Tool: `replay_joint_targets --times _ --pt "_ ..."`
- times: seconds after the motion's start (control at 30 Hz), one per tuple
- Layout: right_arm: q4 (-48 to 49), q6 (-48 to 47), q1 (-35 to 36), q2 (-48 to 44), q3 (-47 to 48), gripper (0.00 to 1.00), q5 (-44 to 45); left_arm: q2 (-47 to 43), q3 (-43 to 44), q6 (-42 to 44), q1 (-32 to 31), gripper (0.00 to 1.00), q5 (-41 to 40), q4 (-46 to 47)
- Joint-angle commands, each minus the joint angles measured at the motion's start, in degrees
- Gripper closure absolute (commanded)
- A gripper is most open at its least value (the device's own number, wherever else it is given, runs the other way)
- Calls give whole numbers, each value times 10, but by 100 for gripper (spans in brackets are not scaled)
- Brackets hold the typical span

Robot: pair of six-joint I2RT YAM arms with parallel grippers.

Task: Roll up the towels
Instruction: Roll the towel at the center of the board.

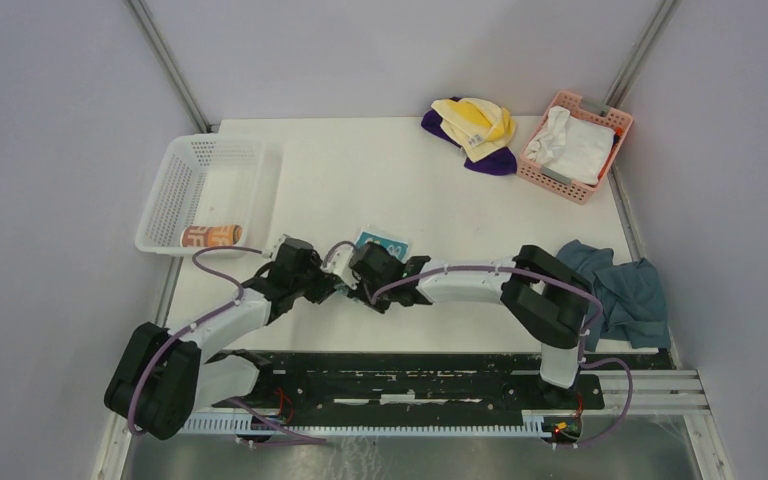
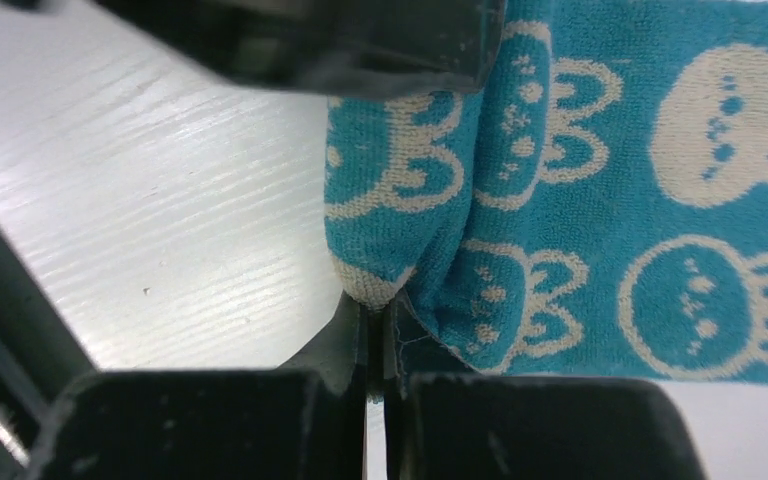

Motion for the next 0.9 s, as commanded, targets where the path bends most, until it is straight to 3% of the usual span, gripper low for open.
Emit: replay_joint_targets --times 0.0,0.17,0.33,0.6,0.87 --pt "-38 35 -85 1 11 99 -289 -26 -4 -11 -2 53 -23 -4" --pt "-61 69 -157 56 57 99 -533 -62 -27 -28 -2 38 -23 17" --pt "-34 137 -195 113 86 99 -666 -112 -44 -30 -2 32 -23 20" --pt "30 275 -240 183 101 99 -717 -148 -88 -48 -1 29 4 47" --pt "1 307 -272 225 108 99 -705 -149 -109 -59 -1 30 5 72"
